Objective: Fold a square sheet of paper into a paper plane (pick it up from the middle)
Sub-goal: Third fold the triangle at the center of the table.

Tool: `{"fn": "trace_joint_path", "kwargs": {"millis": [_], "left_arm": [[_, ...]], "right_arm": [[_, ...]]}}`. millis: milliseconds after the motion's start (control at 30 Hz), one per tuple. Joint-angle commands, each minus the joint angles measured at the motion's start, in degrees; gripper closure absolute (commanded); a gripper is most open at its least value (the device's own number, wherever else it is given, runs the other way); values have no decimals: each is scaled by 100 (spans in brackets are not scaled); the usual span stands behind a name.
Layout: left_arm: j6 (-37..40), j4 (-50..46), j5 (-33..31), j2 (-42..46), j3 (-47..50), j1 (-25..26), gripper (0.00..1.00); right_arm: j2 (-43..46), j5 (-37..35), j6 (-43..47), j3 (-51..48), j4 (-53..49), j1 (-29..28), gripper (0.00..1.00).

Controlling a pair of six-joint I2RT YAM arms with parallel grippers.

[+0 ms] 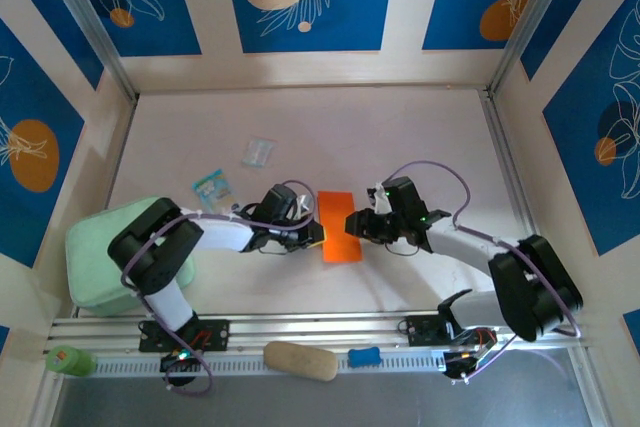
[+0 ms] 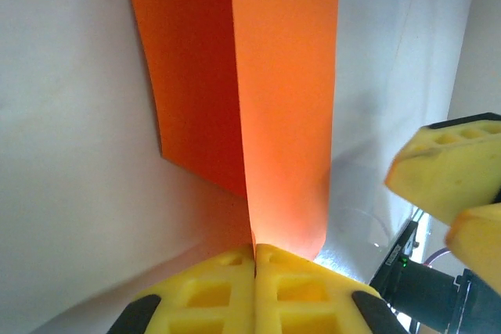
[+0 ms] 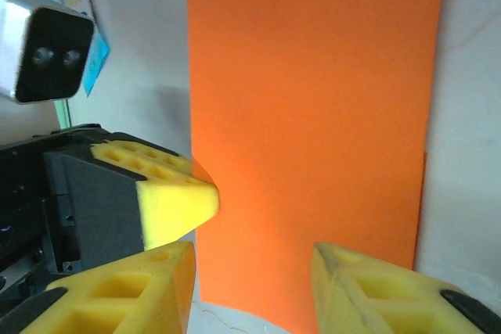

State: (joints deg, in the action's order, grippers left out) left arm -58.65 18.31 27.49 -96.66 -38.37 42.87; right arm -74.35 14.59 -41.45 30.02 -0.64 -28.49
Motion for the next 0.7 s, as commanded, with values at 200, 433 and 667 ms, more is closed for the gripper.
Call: {"fn": "trace_joint_path", "kwargs": {"millis": [200, 433, 667], "left_arm": [[-249, 194, -269, 562, 450, -23, 100], [-196, 22, -304, 717, 442, -20, 100], [-231, 88, -251, 717, 520, -19, 100]], "right_arm": [[860, -1939, 1286, -179, 27, -1236, 50], [688, -2897, 2831, -390, 902, -2488, 50], [117, -3990, 4187, -623, 2098, -3598, 51]]}}
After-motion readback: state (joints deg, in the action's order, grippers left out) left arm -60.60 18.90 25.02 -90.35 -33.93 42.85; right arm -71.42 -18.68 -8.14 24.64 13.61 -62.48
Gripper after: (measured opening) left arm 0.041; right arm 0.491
